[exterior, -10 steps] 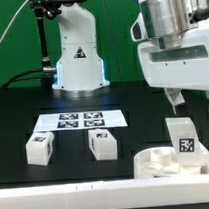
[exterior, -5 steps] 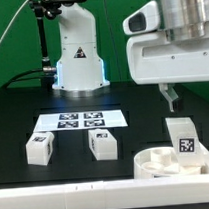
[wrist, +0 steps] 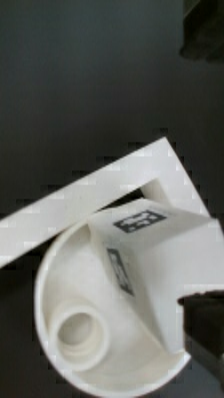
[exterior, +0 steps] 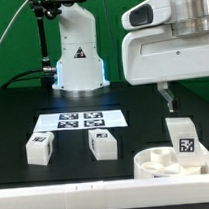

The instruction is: Assemble stool

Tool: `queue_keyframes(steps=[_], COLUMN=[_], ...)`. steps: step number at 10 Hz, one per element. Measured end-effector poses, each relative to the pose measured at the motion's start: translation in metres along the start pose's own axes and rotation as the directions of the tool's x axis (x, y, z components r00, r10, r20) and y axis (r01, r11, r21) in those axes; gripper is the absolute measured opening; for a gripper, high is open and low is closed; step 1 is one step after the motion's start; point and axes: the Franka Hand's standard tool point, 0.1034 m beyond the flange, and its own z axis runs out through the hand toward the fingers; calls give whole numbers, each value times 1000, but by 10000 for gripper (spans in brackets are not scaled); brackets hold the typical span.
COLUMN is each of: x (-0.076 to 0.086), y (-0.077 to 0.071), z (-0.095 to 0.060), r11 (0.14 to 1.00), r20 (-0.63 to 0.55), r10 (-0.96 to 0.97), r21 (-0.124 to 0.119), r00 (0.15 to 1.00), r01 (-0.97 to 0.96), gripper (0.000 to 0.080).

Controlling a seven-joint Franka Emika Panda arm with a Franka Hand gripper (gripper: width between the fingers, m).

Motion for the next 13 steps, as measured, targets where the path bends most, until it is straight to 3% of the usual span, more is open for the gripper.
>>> queue_keyframes(steps=[1, 3, 8, 13], x=[-1, -2, 0, 3], y=[-1, -3, 2, 4], z=[0, 0, 1, 4], r11=[988, 920, 727, 313], r20=[-10, -1, 25, 68], r10=[-150, -386, -683, -945], r21=[-38, -67, -65, -82], r00=[989, 922, 730, 319], r01=[150, 385, 683, 946], gripper=[648, 648, 648, 648])
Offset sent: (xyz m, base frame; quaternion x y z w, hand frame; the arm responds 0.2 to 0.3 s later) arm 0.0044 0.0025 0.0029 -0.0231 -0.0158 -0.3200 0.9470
